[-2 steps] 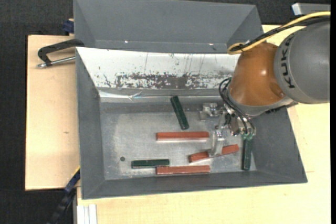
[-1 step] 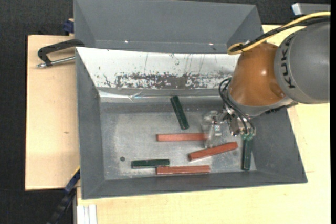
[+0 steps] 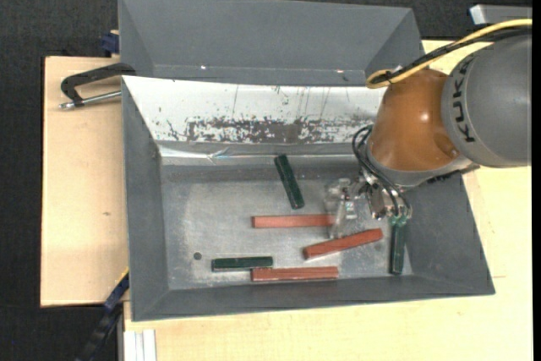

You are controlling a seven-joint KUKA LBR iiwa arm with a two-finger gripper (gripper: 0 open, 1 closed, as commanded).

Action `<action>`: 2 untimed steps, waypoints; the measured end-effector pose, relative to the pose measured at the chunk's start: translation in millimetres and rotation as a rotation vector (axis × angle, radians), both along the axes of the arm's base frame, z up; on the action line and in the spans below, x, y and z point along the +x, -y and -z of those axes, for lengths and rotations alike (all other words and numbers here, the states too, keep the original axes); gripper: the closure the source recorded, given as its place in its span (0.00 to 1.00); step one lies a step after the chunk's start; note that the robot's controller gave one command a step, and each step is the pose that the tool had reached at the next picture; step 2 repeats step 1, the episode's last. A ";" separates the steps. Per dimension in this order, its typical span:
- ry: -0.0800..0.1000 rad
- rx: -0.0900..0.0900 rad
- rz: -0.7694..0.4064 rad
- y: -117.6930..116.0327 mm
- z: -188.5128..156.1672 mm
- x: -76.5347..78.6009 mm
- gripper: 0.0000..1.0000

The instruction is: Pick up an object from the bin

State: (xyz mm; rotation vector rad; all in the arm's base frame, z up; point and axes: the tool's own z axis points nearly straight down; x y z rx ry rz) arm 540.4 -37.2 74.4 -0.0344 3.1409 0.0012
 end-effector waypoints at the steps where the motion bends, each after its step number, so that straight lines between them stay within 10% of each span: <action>1: 0.006 0.000 0.039 1.9 -140.6 43.1 1.00; 2: 0.006 0.000 0.039 1.9 -140.6 43.1 1.00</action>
Offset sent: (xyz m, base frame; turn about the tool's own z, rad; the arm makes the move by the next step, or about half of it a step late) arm 0.0000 0.0000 0.0000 0.0000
